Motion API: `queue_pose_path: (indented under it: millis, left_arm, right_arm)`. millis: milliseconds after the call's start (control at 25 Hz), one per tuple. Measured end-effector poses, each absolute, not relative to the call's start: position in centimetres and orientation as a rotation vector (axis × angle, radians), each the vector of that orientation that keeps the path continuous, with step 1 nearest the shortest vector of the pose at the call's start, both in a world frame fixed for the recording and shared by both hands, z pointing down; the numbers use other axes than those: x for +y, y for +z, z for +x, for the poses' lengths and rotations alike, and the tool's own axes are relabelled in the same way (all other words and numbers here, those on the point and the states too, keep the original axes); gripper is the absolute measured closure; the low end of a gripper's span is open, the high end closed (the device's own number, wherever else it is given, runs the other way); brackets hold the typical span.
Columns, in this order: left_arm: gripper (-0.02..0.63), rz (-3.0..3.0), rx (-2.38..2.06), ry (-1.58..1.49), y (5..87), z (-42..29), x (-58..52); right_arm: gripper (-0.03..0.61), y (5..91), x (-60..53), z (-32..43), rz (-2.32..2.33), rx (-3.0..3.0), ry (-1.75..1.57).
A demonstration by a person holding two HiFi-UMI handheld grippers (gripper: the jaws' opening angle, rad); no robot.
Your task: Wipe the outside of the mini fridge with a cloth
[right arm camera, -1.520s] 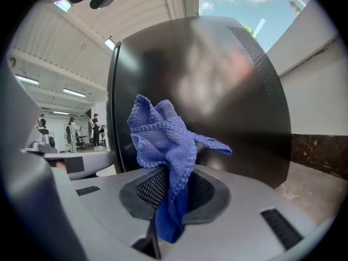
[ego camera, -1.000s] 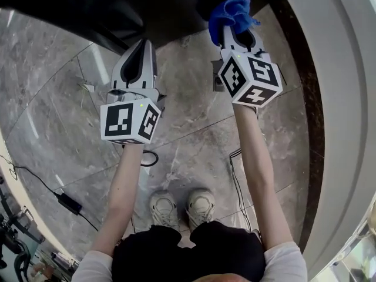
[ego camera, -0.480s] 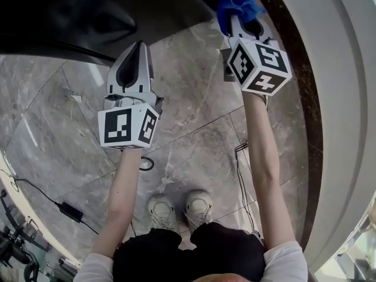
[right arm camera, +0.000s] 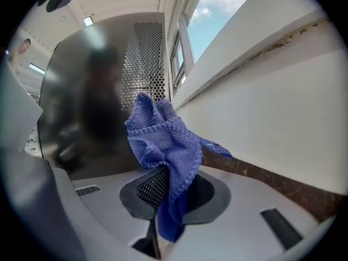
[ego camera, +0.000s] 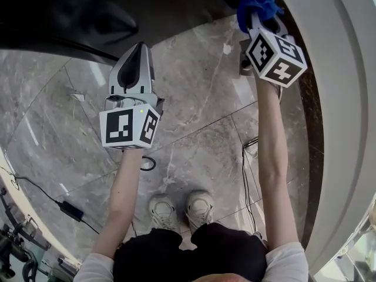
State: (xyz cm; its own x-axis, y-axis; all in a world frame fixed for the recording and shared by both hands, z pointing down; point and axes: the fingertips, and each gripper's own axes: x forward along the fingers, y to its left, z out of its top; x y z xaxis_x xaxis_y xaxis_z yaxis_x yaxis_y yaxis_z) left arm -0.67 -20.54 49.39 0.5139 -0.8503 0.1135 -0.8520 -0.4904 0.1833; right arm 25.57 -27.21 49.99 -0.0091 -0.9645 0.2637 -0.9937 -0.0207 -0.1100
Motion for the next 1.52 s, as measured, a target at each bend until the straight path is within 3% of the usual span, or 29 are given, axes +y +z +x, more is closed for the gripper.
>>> queue_pose_path:
  millis: [600,800,1200,1520]
  left_arm:
    - [0.609,2.512,-1.556,-0.036,47.5,-4.0,-19.8]
    - [0.609,2.462,-1.666,-0.060,46.6,-7.4,-19.0]
    - [0.609,2.353,-1.877,-0.072,46.3,-14.2,-17.2]
    - [0.609,2.316,-1.918,-0.014,47.5,-17.2,-16.3]
  right_arm:
    - [0.494,49.4,-25.4,26.9,2.232,-2.005,0.410]
    - [0.494,49.5,-22.3,20.0,2.193,-2.221,0.522]
    - [0.494,52.5,-18.6,-1.7,1.635,-2.512,0.504]
    - [0.494,55.2,-18.6,-8.4,1.457,-2.527,0.496]
